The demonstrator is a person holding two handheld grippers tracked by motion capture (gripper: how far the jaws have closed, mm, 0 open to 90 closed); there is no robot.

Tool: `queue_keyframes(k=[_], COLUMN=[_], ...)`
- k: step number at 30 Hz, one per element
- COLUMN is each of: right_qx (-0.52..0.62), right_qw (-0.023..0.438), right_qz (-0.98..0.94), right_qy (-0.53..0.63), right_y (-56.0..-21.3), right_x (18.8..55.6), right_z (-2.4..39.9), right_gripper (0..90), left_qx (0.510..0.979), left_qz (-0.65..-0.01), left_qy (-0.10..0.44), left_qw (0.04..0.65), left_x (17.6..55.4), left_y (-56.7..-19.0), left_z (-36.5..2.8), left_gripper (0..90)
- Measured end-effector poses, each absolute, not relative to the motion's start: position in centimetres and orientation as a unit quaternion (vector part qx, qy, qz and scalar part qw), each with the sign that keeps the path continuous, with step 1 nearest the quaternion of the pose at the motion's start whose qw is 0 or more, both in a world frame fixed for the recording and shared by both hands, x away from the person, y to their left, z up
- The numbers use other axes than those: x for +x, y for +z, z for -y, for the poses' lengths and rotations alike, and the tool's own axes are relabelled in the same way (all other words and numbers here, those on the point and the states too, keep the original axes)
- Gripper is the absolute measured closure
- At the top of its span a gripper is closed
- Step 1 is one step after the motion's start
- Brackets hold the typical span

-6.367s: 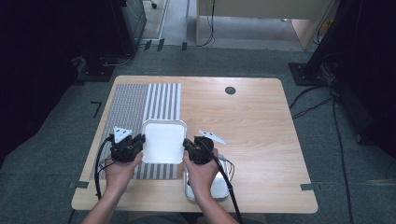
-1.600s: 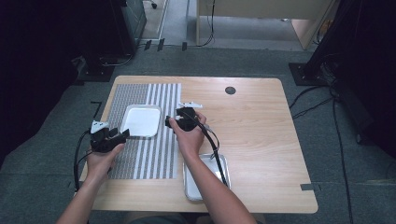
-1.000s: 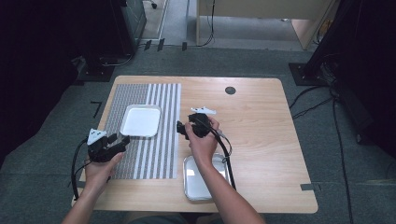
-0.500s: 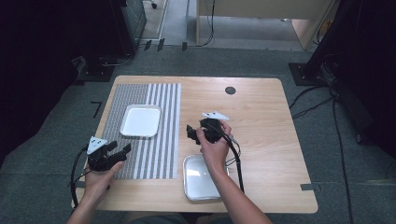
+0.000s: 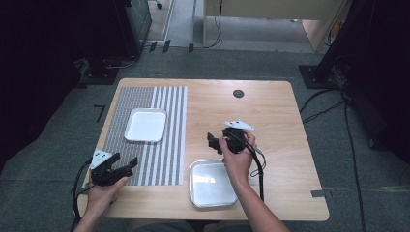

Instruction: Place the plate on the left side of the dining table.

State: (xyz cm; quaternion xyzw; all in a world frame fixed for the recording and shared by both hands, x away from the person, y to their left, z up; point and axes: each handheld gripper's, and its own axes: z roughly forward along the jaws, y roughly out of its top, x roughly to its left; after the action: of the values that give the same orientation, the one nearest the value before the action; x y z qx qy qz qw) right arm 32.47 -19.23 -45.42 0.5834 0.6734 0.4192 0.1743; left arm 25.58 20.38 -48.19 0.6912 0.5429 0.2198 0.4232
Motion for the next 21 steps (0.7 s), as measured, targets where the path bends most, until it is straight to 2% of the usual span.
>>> queue_keyframes(k=[21], right_qx=[0.612], right_qw=[0.195], right_qz=[-0.648], right_qy=[0.410], right_y=[-46.8], right_x=[29.0], right_z=[26.6], right_gripper=[22.2], left_qx=[0.682], left_qz=[-0.566], left_qy=[0.239], left_qw=[0.397], left_x=[23.9], left_y=[-49.7], left_z=[-22.4], left_gripper=[22.8])
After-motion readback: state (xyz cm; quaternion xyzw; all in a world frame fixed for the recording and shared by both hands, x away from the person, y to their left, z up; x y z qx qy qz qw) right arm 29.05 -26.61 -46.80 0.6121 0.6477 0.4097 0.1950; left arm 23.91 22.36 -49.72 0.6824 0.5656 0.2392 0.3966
